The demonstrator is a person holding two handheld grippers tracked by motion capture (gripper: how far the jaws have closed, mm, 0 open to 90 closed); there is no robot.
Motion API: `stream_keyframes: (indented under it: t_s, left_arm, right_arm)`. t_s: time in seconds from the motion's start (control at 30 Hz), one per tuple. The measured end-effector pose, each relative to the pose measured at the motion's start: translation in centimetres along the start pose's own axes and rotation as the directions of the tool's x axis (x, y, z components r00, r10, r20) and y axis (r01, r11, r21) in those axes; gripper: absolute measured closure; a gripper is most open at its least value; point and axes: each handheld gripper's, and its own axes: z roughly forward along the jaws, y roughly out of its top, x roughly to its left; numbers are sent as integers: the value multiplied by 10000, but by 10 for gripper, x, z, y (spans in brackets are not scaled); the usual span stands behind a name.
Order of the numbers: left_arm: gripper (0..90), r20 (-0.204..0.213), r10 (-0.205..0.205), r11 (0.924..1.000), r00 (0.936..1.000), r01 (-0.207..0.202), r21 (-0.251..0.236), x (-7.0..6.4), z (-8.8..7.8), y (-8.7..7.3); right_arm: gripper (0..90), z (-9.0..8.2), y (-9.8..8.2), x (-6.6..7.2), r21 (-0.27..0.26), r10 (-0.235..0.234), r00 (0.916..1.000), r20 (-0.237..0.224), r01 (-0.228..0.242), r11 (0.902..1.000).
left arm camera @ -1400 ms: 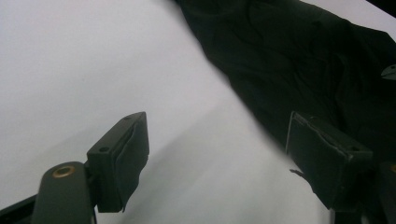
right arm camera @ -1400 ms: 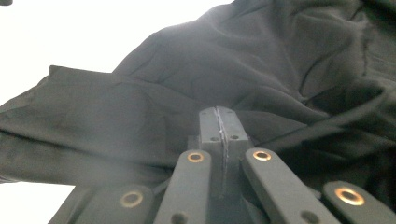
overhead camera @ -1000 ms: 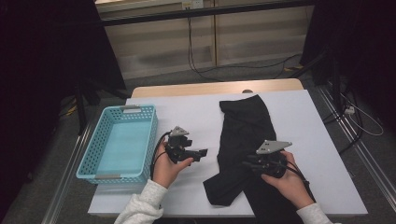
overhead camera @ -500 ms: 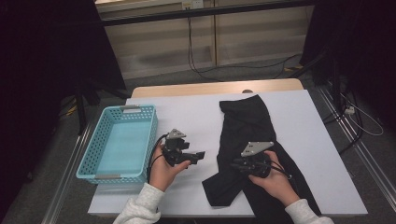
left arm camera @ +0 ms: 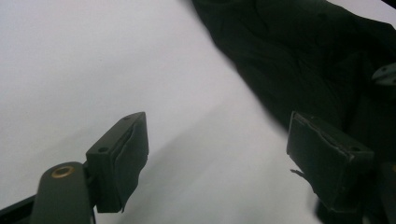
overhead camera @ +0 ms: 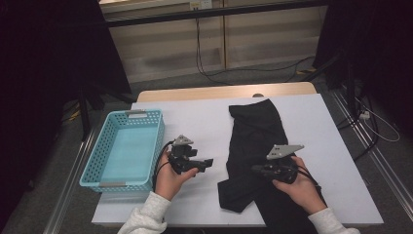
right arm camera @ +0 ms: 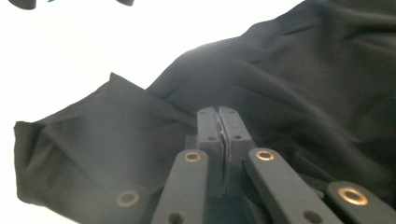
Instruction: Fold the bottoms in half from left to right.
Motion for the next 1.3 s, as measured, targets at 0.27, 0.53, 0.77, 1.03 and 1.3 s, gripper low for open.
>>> stream_keyframes:
  t_s: [0.27, 0.53, 0.77, 1.03, 1.3]
  left_arm:
    - [211, 34, 27, 10000, 10000, -27, -84, -1, 0, 2]
    - [211, 60, 94, 9998, 9999, -93, -196, -3, -1, 6]
    - [211, 115, 108, 9997, 9999, -106, -216, -4, 1, 9]
    - [210, 226, 175, 9995, 9996, -169, -263, -6, 4, 14]
    - [210, 174, 192, 9996, 9997, -189, -193, -7, 7, 14]
  right_arm:
    - [891, -25, -16, -12, -193, 536, 9983, 244, -531, 9984]
    - [893, -47, -30, -14, -384, 843, 9953, 469, -825, 9958]
    - [893, -69, -42, -22, -716, 1194, 9890, 875, -1133, 9910]
    - [869, -76, -49, -20, -694, 1198, 9861, 1155, -1123, 9912]
    - [649, -59, -39, -8, -614, 866, 9857, 1449, -784, 9950]
